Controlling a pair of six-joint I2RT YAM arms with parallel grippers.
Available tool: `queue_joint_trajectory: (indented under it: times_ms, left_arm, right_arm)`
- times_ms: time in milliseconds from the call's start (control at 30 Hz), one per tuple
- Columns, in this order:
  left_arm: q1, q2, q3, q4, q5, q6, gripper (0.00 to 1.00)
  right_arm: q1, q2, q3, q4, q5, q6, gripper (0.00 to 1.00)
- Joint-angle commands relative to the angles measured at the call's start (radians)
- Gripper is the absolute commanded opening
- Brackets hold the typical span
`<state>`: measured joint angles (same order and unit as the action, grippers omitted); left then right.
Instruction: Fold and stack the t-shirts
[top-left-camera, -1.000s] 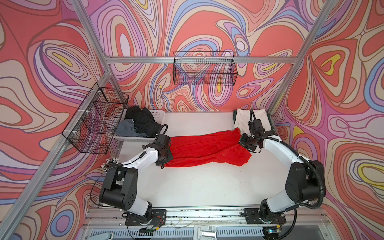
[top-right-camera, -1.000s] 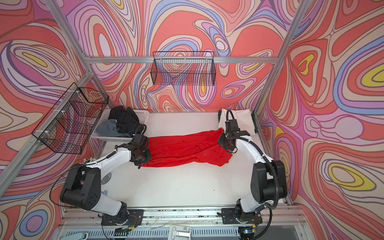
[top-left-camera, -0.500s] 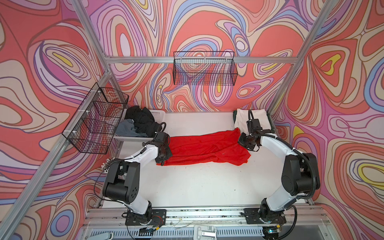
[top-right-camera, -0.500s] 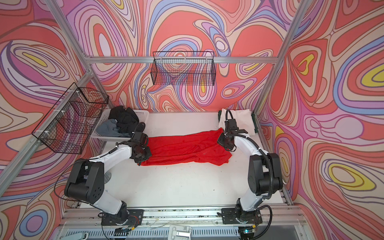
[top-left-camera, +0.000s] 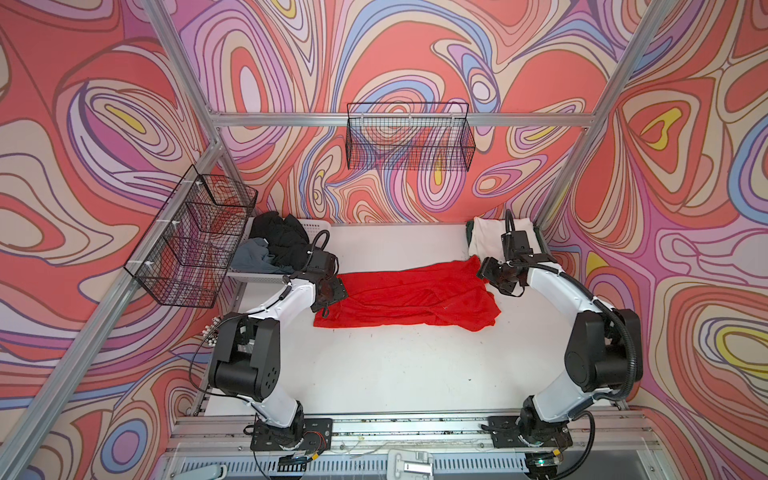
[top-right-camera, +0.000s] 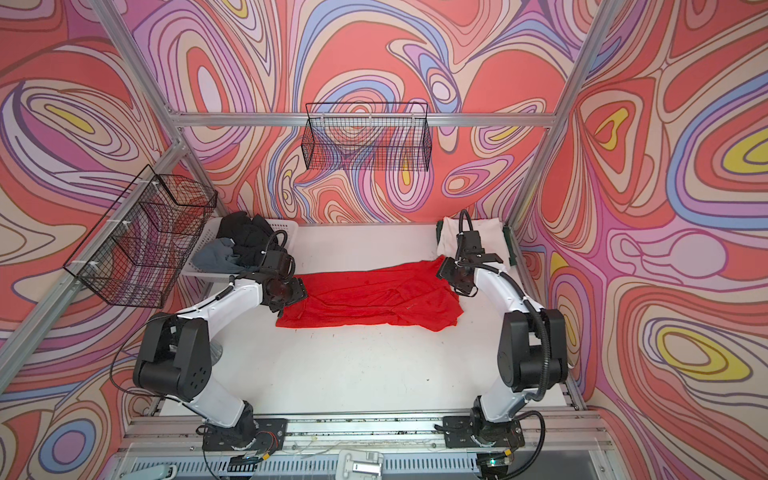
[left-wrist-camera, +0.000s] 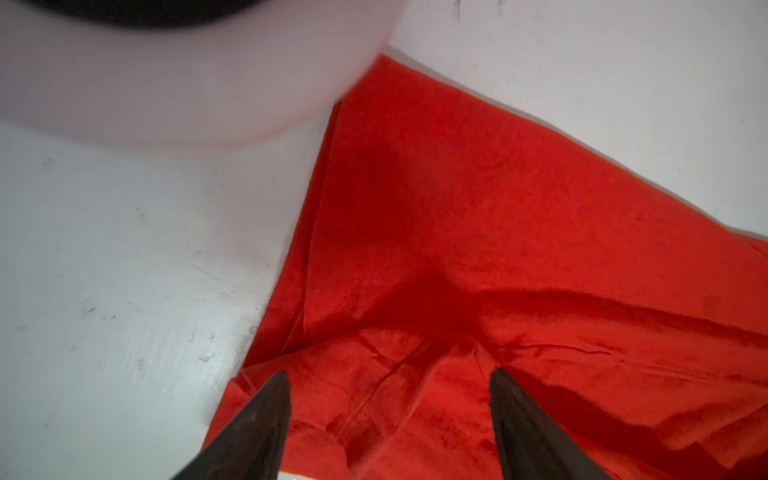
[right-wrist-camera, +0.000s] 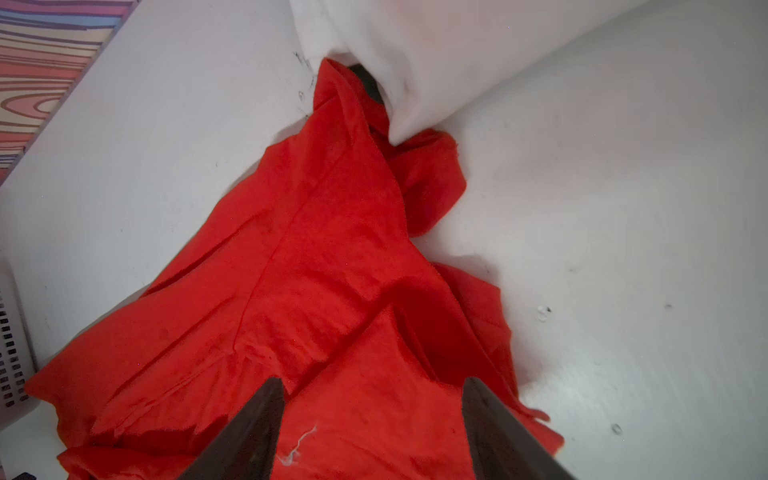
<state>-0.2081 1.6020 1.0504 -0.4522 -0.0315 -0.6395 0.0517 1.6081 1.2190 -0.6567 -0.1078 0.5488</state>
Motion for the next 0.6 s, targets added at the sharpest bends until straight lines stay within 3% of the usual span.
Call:
queue_joint_trajectory:
  times_ms: [0, 267, 400, 567]
  left_arm:
    - [-0.028, -0.081, 0.014, -0.008, -0.058, 0.031, 0.78]
    - [-0.122, -0.204, -0.018, -0.013, -0.129, 0.034, 0.81]
    - [-0.133, -0.227, -0.031, 0.003, -0.106, 0.035, 0.81]
    - [-0.135, -0.228, -0.032, 0.004, -0.105, 0.033, 0.81]
  right_arm:
    - [0.003, -0.093, -0.071, -0.072, -0.007, -0.031, 0.68]
    - [0.114, -0.319, -0.340, -0.110, -0.074, 0.040, 0.56]
    - [0.203, -0.339, -0.427, -0.082, -0.069, 0.084, 0.56]
    - [0.236, -0.314, -0.529, 0.041, -0.113, 0.132, 0.54]
